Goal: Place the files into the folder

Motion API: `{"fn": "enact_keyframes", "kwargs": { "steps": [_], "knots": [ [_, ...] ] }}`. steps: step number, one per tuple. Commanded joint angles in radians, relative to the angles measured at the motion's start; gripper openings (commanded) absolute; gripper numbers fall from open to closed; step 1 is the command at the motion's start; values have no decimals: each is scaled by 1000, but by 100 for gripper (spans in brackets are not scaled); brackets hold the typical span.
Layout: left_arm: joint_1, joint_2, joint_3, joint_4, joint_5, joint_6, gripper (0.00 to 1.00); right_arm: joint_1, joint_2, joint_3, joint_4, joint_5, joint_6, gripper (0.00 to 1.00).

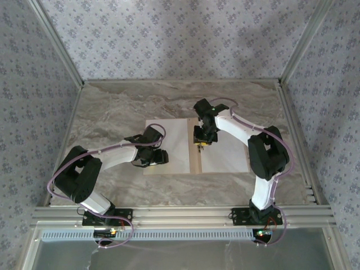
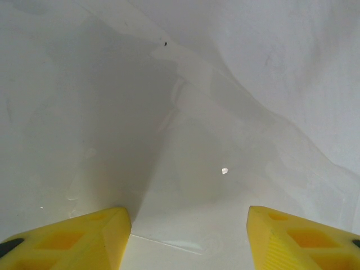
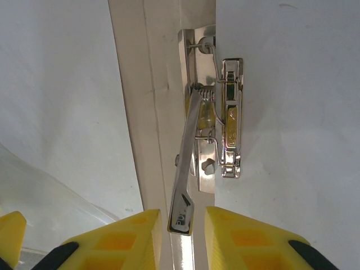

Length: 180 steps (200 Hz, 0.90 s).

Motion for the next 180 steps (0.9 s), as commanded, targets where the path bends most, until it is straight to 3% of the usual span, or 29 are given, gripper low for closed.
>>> {"fn": "enact_keyframes", "kwargs": {
  "steps": [1, 123, 180],
  "knots": [
    [-3, 21, -19, -97, -35, 2, 59, 1, 7, 36, -30, 7, -3, 27],
    [-3, 23, -25, -95, -34, 0, 59, -11, 26, 47, -32, 0, -3, 23],
    [-3, 23, -30, -94, -34, -1, 59, -17, 38, 56, -41, -5, -9, 26]
  ]
}}
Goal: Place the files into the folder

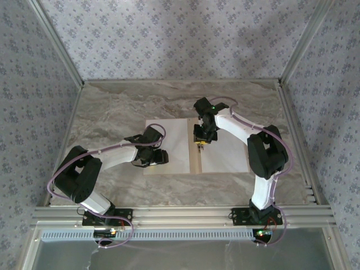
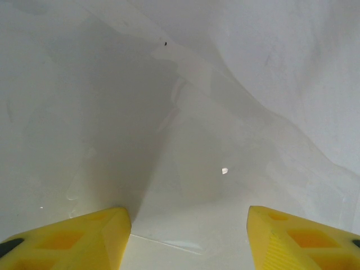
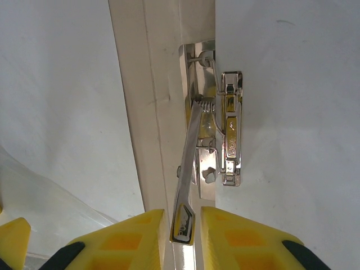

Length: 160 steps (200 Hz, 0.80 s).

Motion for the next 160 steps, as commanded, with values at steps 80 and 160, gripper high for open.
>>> {"fn": "enact_keyframes", "kwargs": {
  "steps": [80, 160],
  "knots": [
    [-2, 28, -28, -96, -32, -2, 59, -11, 30, 43, -41, -10, -12, 24],
    [-3, 36, -29, -94, -32, -4, 58, -11, 39, 38, -41, -13, -16, 19]
  ]
}}
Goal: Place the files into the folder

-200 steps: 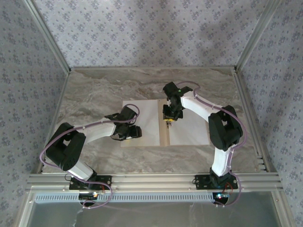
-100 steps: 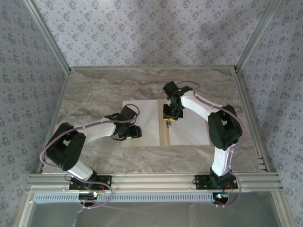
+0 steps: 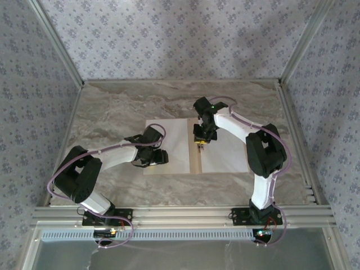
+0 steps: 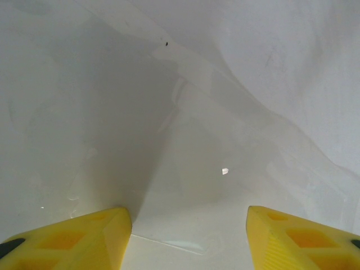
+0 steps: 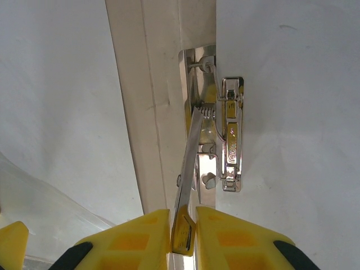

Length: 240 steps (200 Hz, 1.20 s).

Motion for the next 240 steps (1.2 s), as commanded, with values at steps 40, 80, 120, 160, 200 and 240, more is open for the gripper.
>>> {"fn": "enact_keyframes", "kwargs": {
  "steps": [40, 80, 120, 160, 200, 240],
  "knots": [
    [-2, 40, -28, -94, -28, -4, 59, -6, 17, 21, -37, -5, -15, 17],
    [-3, 45, -26, -97, -28, -3, 58, 0, 17, 18, -40, 9, -21, 15],
    [-2, 49, -23, -102, -30, -2, 59, 11, 21, 8, -47, 23, -28, 15],
    [-2, 56, -19, -105, -30, -3, 58, 18, 23, -1, -63, 59, -34, 14],
    [-1, 57, -12, -111, -31, 1, 58, 27, 19, 2, -79, 89, -38, 12],
    [-2, 59, -4, -117, -33, 2, 58, 39, 19, 3, -89, 130, -39, 11]
  ]
}}
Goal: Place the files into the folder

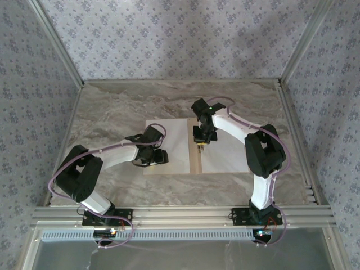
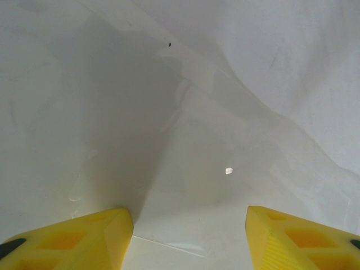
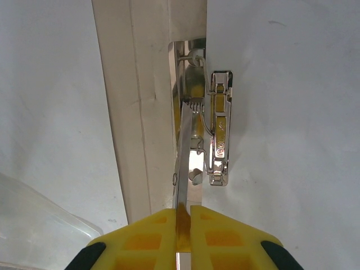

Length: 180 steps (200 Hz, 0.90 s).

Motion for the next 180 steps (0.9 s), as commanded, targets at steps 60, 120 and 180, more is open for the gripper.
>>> {"fn": "enact_keyframes", "kwargs": {
  "steps": [60, 120, 180],
  "knots": [
    [1, 54, -14, -99, -27, 3, 58, 26, 17, -24, -63, 83, -16, 8],
    [1, 59, -16, -100, -27, 2, 58, 31, 18, -43, -58, 78, -16, 8],
    [0, 58, -23, -95, -28, -2, 58, 41, 33, -56, -66, 93, -14, 9]
  ]
}}
